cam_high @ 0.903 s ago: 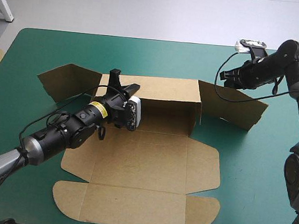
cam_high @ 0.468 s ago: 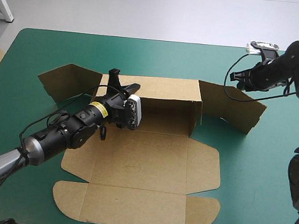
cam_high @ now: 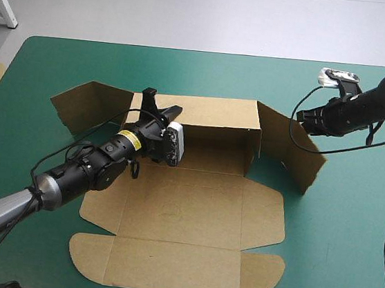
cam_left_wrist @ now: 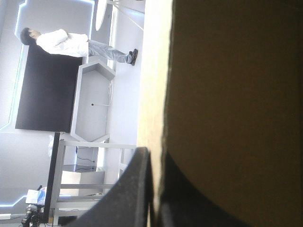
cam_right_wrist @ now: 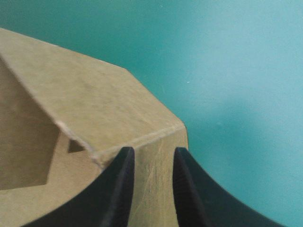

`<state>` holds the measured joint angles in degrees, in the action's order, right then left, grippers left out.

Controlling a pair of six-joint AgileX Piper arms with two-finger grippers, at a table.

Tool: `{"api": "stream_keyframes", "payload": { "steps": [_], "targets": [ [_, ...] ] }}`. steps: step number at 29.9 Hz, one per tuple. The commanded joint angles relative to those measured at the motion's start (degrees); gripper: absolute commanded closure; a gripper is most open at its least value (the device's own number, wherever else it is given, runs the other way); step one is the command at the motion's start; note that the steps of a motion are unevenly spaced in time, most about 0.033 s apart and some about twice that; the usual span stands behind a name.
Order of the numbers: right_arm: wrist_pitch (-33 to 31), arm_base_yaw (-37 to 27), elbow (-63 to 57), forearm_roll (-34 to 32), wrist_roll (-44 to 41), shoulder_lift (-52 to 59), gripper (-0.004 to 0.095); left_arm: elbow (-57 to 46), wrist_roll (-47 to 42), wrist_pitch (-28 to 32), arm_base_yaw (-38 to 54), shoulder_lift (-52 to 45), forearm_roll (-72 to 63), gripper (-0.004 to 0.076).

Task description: Fold the box

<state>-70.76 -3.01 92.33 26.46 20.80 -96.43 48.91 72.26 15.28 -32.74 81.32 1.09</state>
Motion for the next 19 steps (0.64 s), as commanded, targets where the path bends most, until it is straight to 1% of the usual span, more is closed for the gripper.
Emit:
{"api": "stream_keyframes", "payload": {
  "steps": [1,6,11,15,17,19],
  "targets": [
    [-0.19,1.15,-0.65,5.77,2.05,5.35,0.0638,1.00,-1.24,1.64,-0.41,-0.84,-1.44,0.0734],
    [4.99,3.62,-5.67,4.31,2.33,5.84,0.0638,1.00,-1.24,1.75,-0.41,-0.86,-1.57,0.0734],
    [4.86,5.83,-7.72,6.32,5.01,6.84,0.0638,1.00,-1.24,1.75,-0.41,-0.86,-1.57,0.0734],
    [8.41,7.20,-7.25,6.46,5.13,8.90,0.0639,1.00,-1.24,1.75,-0.41,-0.86,-1.57,0.0734],
    [5.90,7.09,-6.13,6.46,2.91,9.06,0.0639,1.00,-1.24,1.75,-0.41,-0.86,-1.57,0.0734],
    [0.05,6.99,-5.90,6.31,1.63,8.70,0.0638,1.00,-1.24,1.75,-0.41,-0.86,-1.57,0.0734]
  ]
}}
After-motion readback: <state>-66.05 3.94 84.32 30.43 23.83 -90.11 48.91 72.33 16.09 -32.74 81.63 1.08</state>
